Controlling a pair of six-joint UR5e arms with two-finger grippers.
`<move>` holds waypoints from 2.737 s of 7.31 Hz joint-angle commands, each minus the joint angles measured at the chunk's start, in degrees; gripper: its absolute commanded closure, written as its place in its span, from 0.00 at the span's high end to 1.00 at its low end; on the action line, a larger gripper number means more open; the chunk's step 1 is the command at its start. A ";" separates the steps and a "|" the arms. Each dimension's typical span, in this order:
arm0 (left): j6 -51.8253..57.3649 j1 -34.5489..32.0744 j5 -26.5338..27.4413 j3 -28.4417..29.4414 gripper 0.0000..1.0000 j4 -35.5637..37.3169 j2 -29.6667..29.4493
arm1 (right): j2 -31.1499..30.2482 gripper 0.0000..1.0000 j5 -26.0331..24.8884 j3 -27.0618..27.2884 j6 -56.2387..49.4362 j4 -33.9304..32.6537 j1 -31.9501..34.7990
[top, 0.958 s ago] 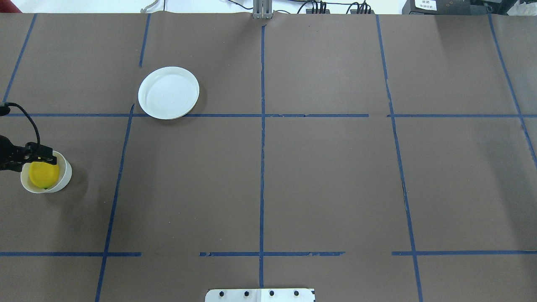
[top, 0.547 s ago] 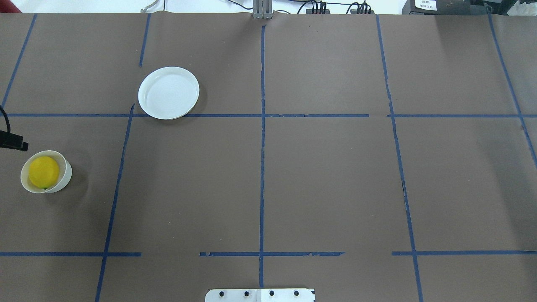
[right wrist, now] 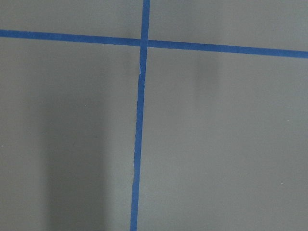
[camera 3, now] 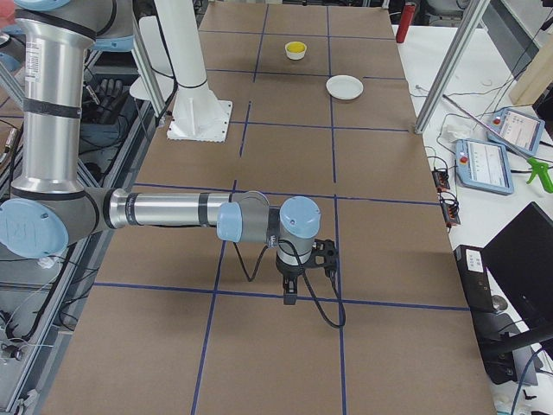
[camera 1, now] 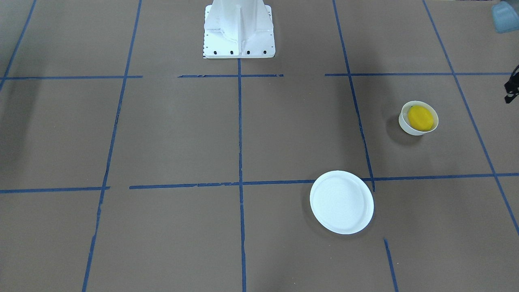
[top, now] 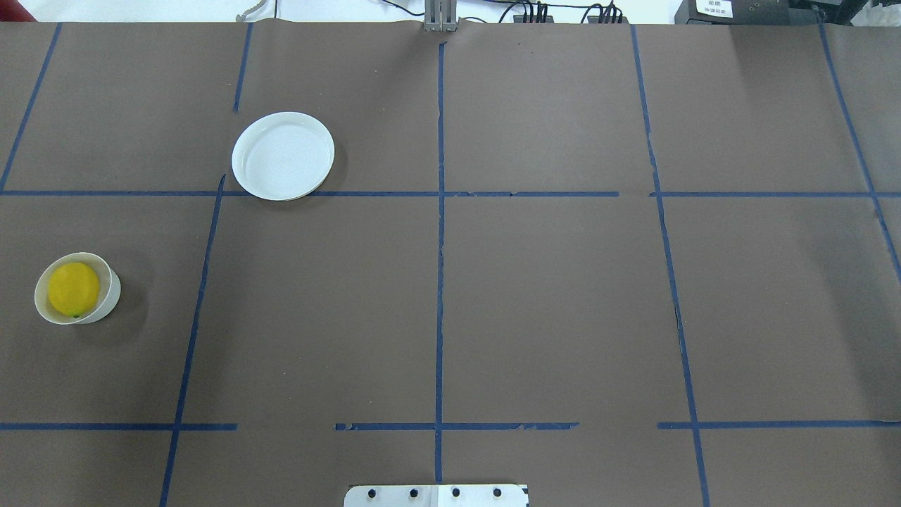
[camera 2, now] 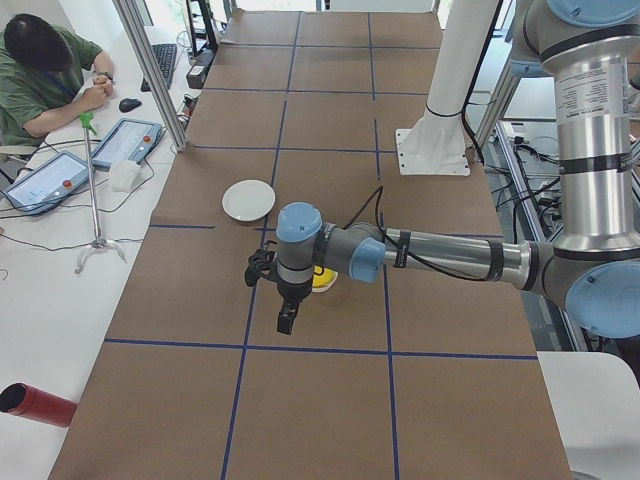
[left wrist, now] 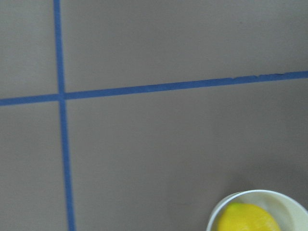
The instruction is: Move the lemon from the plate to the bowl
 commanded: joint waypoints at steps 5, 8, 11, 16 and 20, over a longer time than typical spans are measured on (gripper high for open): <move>12.95 -7.38 -6.99 3.98 1.00 7.96 0.36 | 0.00 1.00 0.00 0.00 0.00 0.00 0.00; 13.21 -7.39 -6.47 3.19 1.00 6.56 0.01 | 0.00 1.00 0.00 0.00 0.00 0.00 0.00; 13.12 -7.39 -6.29 4.33 1.00 1.02 0.19 | 0.00 1.00 0.00 0.00 0.00 0.00 0.00; 13.04 -7.39 -6.38 4.24 1.00 1.01 0.01 | 0.00 1.00 0.00 0.00 0.00 0.00 0.00; 13.12 -7.39 -6.38 4.24 1.00 1.01 -0.08 | 0.00 1.00 0.00 0.00 0.00 0.00 0.00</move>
